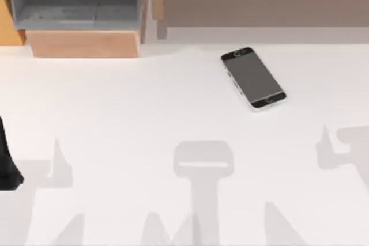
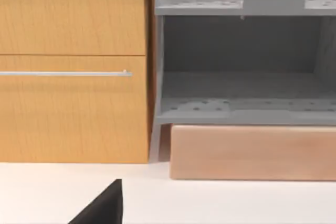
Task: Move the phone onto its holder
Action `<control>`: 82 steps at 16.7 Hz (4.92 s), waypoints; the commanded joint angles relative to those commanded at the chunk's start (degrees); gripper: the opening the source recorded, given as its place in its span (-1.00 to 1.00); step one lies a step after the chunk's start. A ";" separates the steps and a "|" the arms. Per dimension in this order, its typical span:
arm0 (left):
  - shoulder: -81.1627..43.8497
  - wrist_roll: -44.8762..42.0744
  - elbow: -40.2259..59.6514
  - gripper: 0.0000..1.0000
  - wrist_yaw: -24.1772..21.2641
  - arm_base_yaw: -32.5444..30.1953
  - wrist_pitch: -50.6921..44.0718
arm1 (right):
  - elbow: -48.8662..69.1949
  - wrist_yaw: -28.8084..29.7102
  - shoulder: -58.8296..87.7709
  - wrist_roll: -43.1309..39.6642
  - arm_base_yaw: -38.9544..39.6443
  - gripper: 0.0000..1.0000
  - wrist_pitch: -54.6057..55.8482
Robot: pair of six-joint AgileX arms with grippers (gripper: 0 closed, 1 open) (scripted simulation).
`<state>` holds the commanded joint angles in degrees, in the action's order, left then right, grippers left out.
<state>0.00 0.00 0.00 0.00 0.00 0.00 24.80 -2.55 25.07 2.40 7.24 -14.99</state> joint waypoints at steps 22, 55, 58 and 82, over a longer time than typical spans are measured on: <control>0.00 0.00 0.00 1.00 0.00 0.00 0.00 | 110.68 2.81 118.92 -1.94 14.54 1.00 -66.28; 0.00 0.00 0.00 1.00 0.00 0.00 0.00 | 109.35 3.04 127.98 -2.53 14.31 0.10 -50.37; 0.00 0.00 0.00 1.00 0.00 0.00 0.00 | 109.35 3.04 127.98 -2.53 14.31 -0.36 -50.37; 0.00 0.00 0.00 1.00 0.00 0.00 0.00 | 113.28 3.01 125.86 -2.50 14.43 -1.00 -55.25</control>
<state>0.00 0.00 0.00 0.00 0.00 0.00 138.08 0.46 150.93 -0.10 21.67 -70.24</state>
